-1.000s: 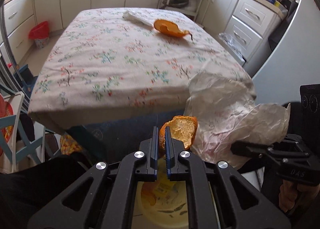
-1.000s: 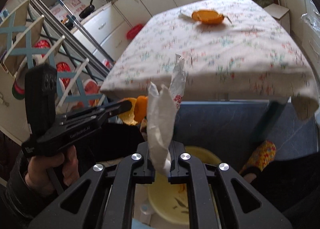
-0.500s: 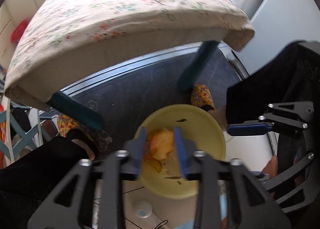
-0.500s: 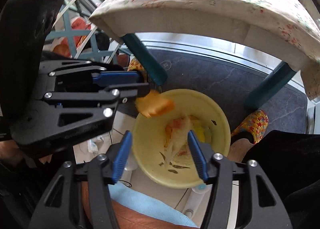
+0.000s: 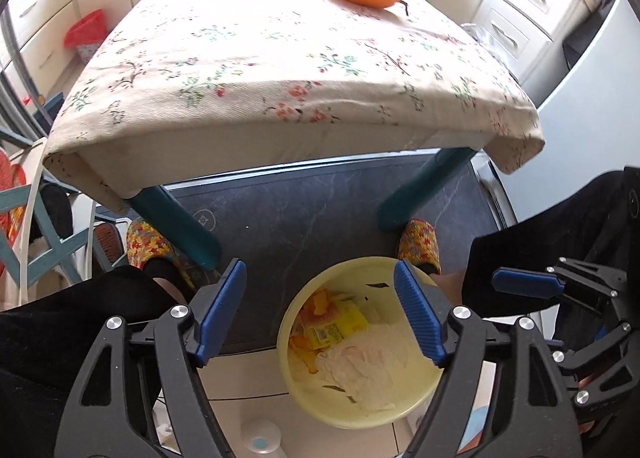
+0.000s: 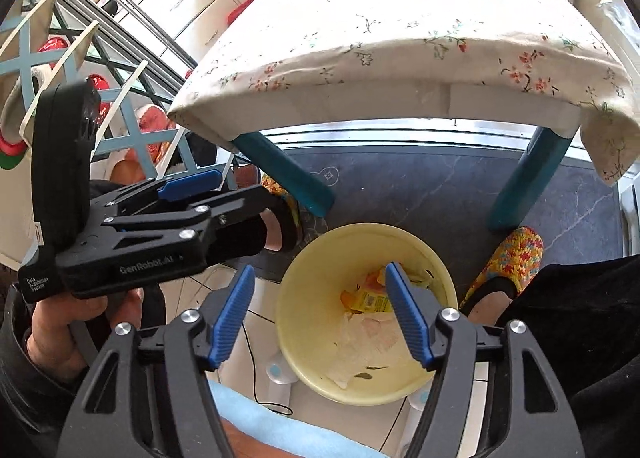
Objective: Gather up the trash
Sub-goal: 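Move both open grippers back over the table toward the last peel and tissue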
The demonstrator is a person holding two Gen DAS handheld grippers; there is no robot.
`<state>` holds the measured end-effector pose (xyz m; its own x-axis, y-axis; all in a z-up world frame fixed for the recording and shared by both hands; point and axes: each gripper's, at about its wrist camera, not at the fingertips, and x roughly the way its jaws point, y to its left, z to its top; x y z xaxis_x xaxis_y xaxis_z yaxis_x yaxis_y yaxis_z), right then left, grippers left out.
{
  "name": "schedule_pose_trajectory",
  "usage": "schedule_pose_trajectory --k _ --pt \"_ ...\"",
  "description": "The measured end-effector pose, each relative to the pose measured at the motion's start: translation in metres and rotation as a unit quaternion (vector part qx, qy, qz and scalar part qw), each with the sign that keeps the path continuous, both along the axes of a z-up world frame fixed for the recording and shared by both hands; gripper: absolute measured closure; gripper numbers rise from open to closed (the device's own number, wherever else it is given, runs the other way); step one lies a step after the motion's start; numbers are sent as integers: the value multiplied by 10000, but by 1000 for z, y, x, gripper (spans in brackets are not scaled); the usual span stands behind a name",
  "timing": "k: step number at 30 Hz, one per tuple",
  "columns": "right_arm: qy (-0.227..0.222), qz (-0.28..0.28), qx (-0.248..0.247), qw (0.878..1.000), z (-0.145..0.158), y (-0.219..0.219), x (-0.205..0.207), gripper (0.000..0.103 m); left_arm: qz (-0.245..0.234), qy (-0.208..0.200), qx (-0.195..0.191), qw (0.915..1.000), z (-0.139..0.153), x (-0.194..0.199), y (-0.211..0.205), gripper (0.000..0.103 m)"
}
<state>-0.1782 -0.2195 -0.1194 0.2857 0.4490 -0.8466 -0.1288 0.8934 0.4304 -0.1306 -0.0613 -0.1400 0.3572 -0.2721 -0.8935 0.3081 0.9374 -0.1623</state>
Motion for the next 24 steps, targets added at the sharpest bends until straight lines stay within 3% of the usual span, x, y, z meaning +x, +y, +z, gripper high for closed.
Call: schedule_pose_trajectory --k 10,19,24 --pt "-254 -137 125 9995 7 -5 -3 36 201 -233 -61 9995 8 1 6 28" --pt "-1633 -713 -151 9839 56 -26 -13 32 1025 -1006 -804 9864 53 4 47 24" --pt "-1954 -658 -331 9779 70 -27 -1 32 1276 -1423 -914 9773 76 12 61 20"
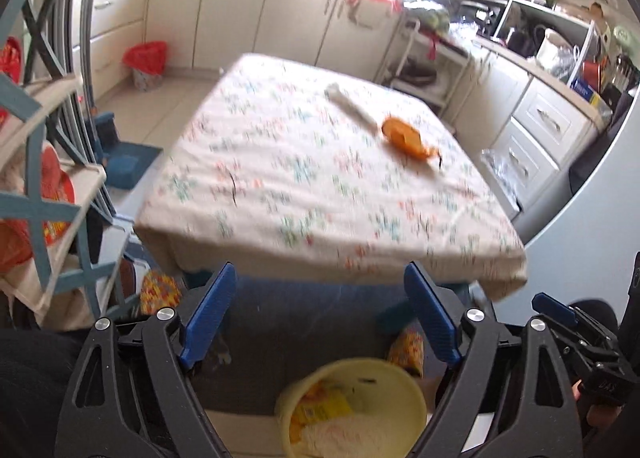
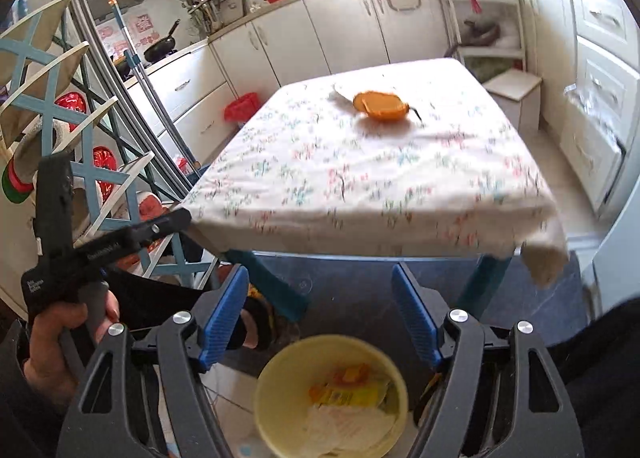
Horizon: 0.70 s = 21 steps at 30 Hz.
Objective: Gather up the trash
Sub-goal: 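Move both open grippers back over the table toward the last peel and tissue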
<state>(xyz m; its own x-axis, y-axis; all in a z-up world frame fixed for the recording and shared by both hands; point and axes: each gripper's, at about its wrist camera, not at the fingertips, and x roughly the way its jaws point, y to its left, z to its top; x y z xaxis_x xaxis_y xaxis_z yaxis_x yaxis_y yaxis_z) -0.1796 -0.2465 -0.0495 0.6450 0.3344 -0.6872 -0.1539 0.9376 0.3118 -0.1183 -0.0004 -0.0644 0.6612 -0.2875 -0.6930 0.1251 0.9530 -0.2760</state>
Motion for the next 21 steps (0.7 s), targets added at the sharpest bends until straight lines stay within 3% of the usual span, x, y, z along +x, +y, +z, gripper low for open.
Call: schedule_pose_trajectory --k 10,17,21 --pt "-337 173 -615 9974 26 -8 70 32 138 -48 -64 9999 14 55 12 17" --pt "-103 -96 -876 9961 12 -24 142 31 569 338 -377 9971 -1 96 31 16" --pt "-163 -165 -784 9967 12 -20 154 31 499 402 -396 9972 -5 100 26 16"
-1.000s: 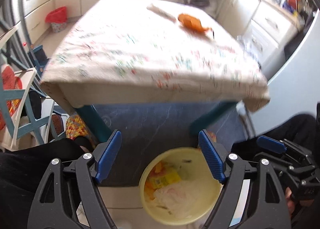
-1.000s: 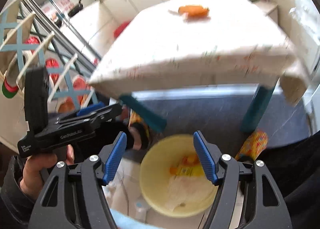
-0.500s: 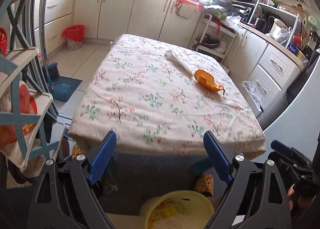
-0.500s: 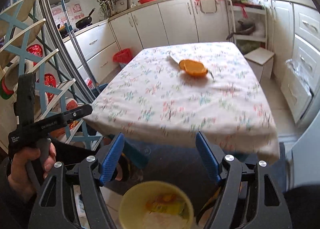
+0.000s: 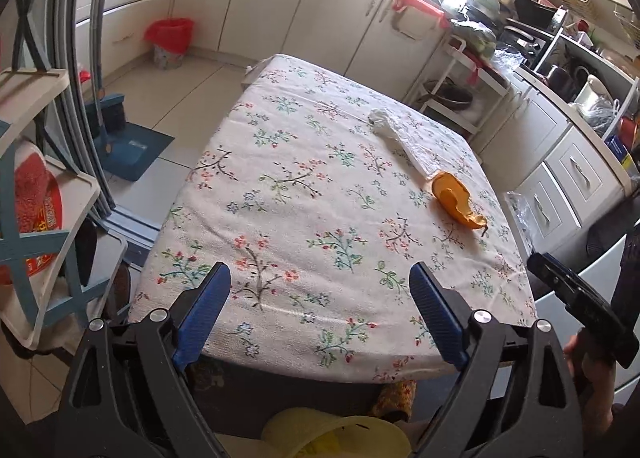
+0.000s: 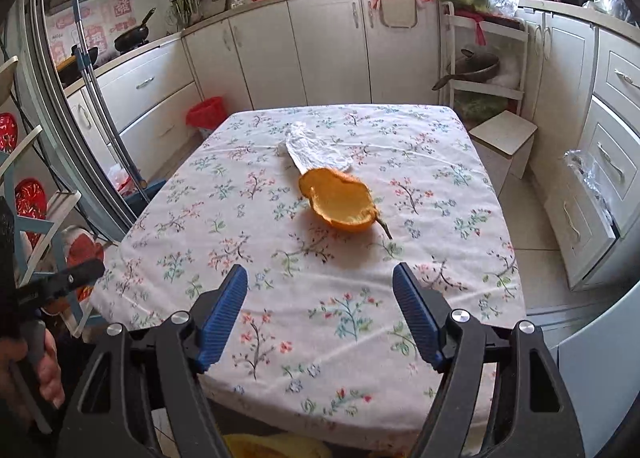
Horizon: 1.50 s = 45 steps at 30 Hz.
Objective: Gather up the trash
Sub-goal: 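Move both open grippers back over the table toward the last peel and tissue, then grasp the large orange peel with the right gripper while the left gripper grasps the white tissue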
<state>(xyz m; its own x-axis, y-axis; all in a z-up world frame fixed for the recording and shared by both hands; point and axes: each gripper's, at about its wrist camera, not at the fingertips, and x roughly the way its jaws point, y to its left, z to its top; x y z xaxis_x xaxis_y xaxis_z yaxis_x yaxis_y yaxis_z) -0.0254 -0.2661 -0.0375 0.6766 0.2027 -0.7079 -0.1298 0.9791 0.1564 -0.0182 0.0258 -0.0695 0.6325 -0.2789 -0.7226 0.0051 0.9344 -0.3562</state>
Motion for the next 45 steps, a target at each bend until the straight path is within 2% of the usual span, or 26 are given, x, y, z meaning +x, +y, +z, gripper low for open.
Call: schedule_pose_trajectory --k 7,11,15,23,31,33,36,41,44,45 --pt "3 180 -147 9997 -5 15 4 31 -253 -79 -65 9996 5 -10 -1 14" --pt "-1 114 -239 9996 0 17 17 29 -359 1 -47 9993 10 2 5 14" --pt "44 293 -471 9985 -2 27 39 26 -401 16 -12 9992 12 17 11 14" --pt "230 459 -490 9975 -22 32 82 25 -597 108 120 9981 10 66 -6 14" --pt "703 817 -423 9933 -47 33 116 27 -796 180 165 9965 2 133 -44 14" --pt "749 966 -399 9917 -51 34 118 33 -805 201 95 9965 -2 150 -55 14" --pt "788 1015 -371 9910 -53 29 121 48 -820 171 -94 9964 -6 173 -72 14" --pt "938 892 -296 9911 -58 13 129 83 -936 208 -149 9953 -19 211 -108 14" --pt "952 876 -271 9912 -59 8 129 95 -970 188 -92 9951 -24 232 -128 14" --pt "906 872 -276 9917 -56 8 128 95 -961 157 -64 9952 -25 239 -133 14"
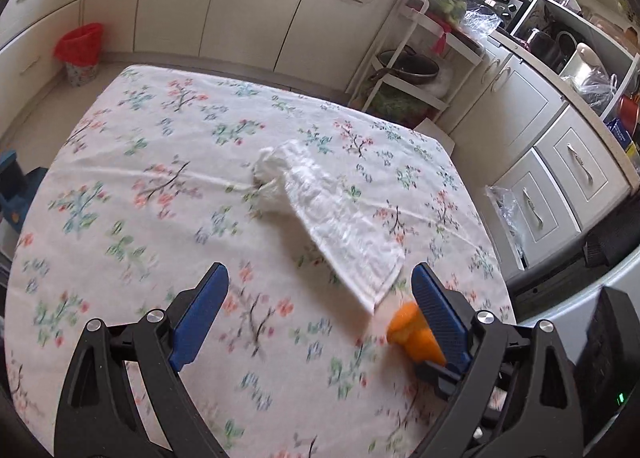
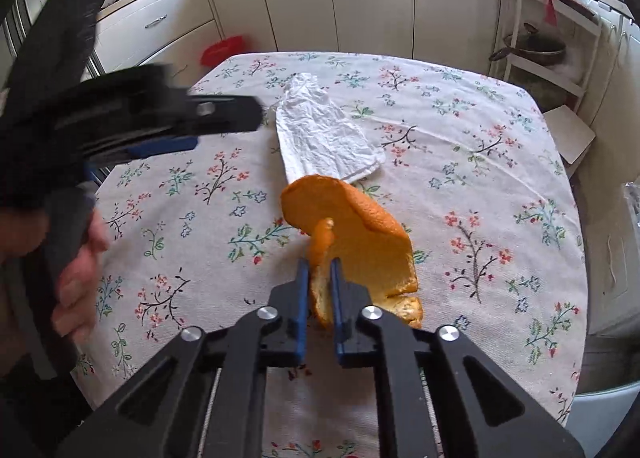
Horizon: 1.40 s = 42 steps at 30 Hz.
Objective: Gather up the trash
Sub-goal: 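Grasp the large orange peel with the right gripper while the left gripper grasps the white tissue, then carry the orange peel and white tissue from the table over the basin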
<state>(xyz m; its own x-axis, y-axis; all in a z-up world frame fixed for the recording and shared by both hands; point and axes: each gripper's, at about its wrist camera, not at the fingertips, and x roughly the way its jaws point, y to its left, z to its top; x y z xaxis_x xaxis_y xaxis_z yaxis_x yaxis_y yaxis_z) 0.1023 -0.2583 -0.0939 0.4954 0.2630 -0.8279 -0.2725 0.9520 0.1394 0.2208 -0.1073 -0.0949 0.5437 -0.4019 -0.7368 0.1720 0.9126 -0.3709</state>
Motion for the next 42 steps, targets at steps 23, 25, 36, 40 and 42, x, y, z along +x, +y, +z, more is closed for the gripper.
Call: schedule_pose_trajectory --k 23,25,36,40,42 --pt "353 -734 1999 9764 33 -46 -19 98 -189 -183 111 9996 14 -57 20 102" --pt "321 -768 2201 9719 39 -47 -27 98 -25 -111 -89 9999 17 -75 43 102" --pt "98 -1331 3167 9391 42 -81 -92 98 27 -208 -249 9995 27 -178 89 102" --pt "65 -1628 3396 9264 37 -96 -114 98 -100 -332 -441 9984 36 -211 95 102" --pt "76 -1793 3489 9198 34 -104 -122 98 -236 -488 -470 9974 43 -227 92 101"
